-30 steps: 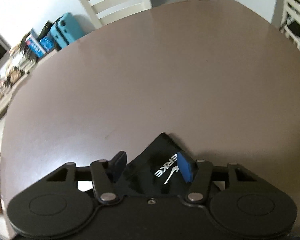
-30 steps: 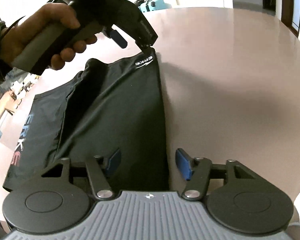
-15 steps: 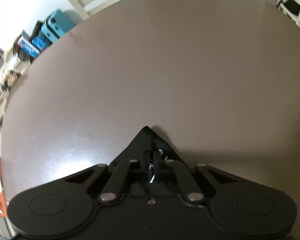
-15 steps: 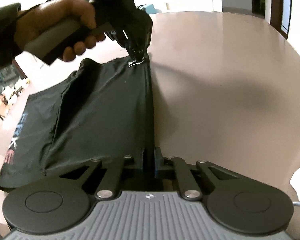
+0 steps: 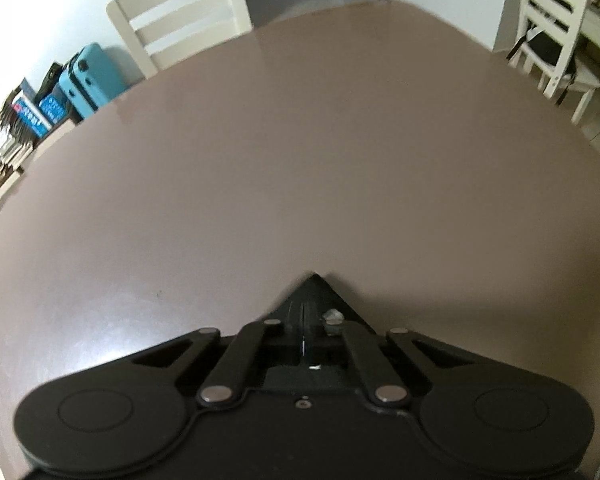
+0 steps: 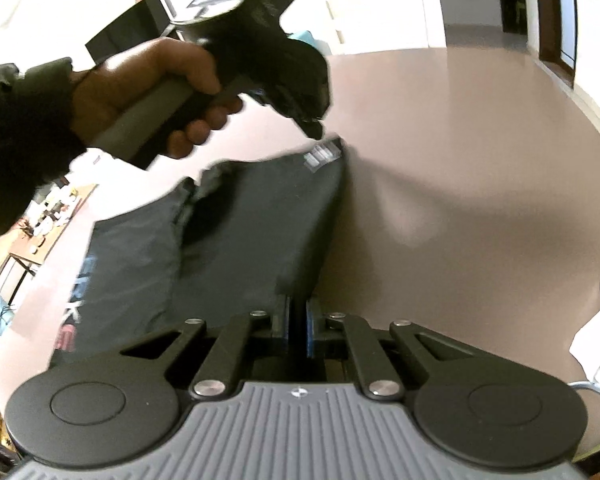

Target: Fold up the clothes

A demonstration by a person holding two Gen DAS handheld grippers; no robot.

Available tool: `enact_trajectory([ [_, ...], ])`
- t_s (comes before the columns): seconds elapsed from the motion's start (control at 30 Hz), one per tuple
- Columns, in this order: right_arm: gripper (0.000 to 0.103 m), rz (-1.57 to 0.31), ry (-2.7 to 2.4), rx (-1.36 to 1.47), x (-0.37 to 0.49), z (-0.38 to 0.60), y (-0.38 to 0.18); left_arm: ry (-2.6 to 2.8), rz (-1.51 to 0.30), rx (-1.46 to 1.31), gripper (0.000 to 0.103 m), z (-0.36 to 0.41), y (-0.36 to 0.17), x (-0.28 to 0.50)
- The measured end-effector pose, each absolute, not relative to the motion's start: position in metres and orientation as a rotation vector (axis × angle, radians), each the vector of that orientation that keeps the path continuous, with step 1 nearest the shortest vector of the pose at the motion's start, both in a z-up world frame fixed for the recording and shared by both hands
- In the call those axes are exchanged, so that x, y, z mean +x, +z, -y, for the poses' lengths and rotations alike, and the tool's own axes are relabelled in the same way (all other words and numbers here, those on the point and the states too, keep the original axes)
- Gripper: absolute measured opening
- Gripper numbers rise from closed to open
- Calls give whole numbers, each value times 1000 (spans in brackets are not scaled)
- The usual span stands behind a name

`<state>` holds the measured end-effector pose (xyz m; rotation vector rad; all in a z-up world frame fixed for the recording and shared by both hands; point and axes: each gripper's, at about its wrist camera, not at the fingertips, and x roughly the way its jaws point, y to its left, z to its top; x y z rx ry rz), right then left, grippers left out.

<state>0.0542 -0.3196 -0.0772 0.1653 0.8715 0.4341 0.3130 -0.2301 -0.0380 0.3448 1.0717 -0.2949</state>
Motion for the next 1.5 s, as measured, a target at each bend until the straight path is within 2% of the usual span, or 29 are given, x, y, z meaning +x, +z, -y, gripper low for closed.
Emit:
enact_trajectory([
  [0.17, 8, -860, 406, 130, 45, 305, -77, -288, -1076, 348, 2, 214, -35, 303],
  [0.3, 8, -920, 307, 110, 50, 303, -101, -308, -1091, 438, 10, 227, -51, 300],
  [0.4, 19, -960, 280, 132, 48, 310, -112, -282, -1118, 505, 12, 239, -71, 300],
  [0.53, 39, -955, 285, 156, 43, 315, -115, -253, -1139, 574, 22, 249, -90, 303],
  [0.6, 41, -952, 281, 161, 45, 315, -118, -251, -1105, 624, 24, 258, -91, 302],
  [0.67, 41, -950, 270, 167, 48, 316, -121, -254, -1087, 637, 32, 265, -87, 304],
  [0.73, 49, -949, 244, 183, 52, 320, -124, -270, -1081, 653, 49, 270, -86, 304],
  [0.8, 49, -961, 241, 163, 55, 317, -130, -254, -1059, 692, 53, 275, -89, 302],
  [0.87, 42, -959, 255, 125, 54, 313, -131, -236, -1047, 704, 51, 278, -91, 301],
  [0.9, 26, -958, 261, 113, 53, 311, -131, -231, -1050, 692, 40, 277, -91, 301],
  [0.93, 21, -957, 262, 108, 53, 309, -131, -237, -1063, 671, 9, 276, -91, 301],
  [0.97, 20, -957, 259, 107, 53, 308, -132, -243, -1072, 653, 2, 275, -91, 301],
  [1.1, 14, -957, 250, 136, 55, 310, -130, -241, -1058, 611, 1, 267, -93, 298],
  [1.37, 12, -924, 265, 135, 53, 303, -111, -257, -1022, 480, 1, 240, -68, 307],
  [1.5, 12, -932, 255, 125, 53, 302, -112, -260, -1085, 485, 3, 236, -69, 308],
])
